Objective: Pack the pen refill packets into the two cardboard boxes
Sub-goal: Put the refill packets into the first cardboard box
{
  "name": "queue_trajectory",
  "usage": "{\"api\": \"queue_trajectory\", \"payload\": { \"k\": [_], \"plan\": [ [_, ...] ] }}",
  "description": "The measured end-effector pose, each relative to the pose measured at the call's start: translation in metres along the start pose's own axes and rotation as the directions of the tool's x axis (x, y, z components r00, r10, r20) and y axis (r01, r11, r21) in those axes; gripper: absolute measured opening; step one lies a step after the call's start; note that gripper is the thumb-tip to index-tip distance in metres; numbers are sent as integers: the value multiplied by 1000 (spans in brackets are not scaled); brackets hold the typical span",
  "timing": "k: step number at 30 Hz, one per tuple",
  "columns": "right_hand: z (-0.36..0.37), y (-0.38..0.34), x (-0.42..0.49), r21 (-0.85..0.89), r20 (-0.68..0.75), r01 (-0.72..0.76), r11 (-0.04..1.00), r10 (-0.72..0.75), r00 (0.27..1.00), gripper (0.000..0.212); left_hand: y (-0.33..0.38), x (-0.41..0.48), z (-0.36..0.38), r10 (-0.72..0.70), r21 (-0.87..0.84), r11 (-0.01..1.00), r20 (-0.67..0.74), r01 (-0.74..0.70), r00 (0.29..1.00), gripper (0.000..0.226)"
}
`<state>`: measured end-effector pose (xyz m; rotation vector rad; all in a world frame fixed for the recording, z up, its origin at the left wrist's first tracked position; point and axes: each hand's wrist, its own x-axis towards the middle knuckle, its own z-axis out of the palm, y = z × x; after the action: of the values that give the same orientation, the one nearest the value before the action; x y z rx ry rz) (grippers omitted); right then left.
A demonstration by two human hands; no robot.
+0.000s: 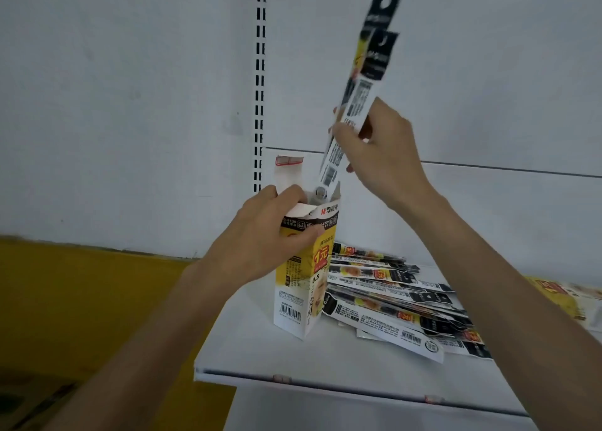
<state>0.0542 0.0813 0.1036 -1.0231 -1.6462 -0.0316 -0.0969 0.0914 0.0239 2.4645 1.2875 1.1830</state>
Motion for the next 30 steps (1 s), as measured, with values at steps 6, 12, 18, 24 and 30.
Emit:
{"api": "queue_trajectory", "payload": {
  "k": [6, 12, 18, 24, 30],
  "plan": [
    [13, 17, -17, -166, 293, -127, 978, 172, 940, 32, 1, -5, 0, 40, -48, 998, -67, -43, 997, 29],
    [-3, 38, -19, -115, 148, -185, 976, 201, 968, 14, 0, -5, 0, -25, -80, 997, -80, 18, 996, 53],
    [-2, 115, -70, -644, 627, -107, 758, 603, 494, 35, 2, -1, 5, -72, -22, 997, -86, 71, 994, 40],
    [-10, 142, -79, -540, 595, -145, 829, 498, 631, 15, 1, -3, 8, -69, -21, 998, -125, 67, 990, 32],
    [-18, 142, -62, -349, 351, -169, 922, 296, 888, 26, 2, -3, 9, -76, -8, 997, -121, 76, 990, 33]
  ]
}}
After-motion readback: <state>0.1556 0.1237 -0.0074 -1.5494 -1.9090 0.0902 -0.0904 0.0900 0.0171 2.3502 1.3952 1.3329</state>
